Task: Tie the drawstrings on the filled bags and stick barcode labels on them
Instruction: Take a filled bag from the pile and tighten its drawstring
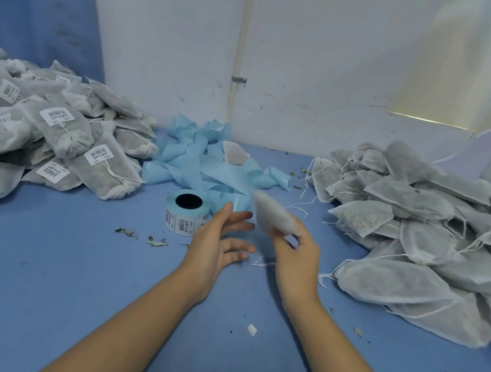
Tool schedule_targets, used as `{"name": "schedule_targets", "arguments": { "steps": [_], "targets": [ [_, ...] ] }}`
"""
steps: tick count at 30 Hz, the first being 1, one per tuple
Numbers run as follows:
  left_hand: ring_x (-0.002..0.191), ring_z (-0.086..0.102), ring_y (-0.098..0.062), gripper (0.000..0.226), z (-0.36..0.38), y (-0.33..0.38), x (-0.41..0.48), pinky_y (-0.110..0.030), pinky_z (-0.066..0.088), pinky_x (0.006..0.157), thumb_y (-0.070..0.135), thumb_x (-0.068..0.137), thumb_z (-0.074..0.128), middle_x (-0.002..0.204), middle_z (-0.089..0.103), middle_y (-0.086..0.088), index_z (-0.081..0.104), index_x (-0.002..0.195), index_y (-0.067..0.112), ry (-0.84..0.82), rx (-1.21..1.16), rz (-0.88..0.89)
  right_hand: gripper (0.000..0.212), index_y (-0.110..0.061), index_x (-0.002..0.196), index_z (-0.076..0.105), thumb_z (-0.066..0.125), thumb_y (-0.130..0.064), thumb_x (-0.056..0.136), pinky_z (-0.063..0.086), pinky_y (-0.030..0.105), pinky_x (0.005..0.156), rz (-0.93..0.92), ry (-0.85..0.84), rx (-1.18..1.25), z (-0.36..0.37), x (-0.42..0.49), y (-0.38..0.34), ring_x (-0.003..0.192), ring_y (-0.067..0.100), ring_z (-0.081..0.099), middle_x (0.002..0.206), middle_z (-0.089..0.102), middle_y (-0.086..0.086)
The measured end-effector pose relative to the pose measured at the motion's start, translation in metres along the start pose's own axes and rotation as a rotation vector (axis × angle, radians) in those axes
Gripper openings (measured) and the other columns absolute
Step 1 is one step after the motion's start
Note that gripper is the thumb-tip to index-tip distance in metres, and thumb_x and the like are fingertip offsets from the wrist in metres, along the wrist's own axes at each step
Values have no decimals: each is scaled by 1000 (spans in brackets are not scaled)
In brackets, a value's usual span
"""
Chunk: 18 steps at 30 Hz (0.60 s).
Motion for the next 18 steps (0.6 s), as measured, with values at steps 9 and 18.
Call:
{"name": "schedule_targets", "arguments": {
  "steps": [9, 18],
  "targets": [
    [75, 72, -18, 13, 2, -8, 2, -22, 55, 59, 15, 95, 55, 77, 73, -5, 66, 93, 7, -50, 154, 44, 19, -10, 94, 67, 58, -27, 94, 50, 18, 56, 348, 47, 413, 2, 3, -1, 67, 8, 66, 82, 73, -1],
    [58, 64, -9, 11, 1, -13, 5, -17, 53, 58, 5, 92, 57, 69, 68, -6, 65, 85, 6, -45, 407, 54, 20, 0, 77, 59, 47, 4, 91, 56, 19, 67, 558, 14, 634, -7, 10, -1, 77, 21, 61, 75, 62, 12]
  ]
}}
Point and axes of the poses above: each hand's wrist, its own x-axis towards the middle knuckle, its own z-axis out of the palm, y = z × x, the point moved 1 cm from there along x, towards the middle knuckle
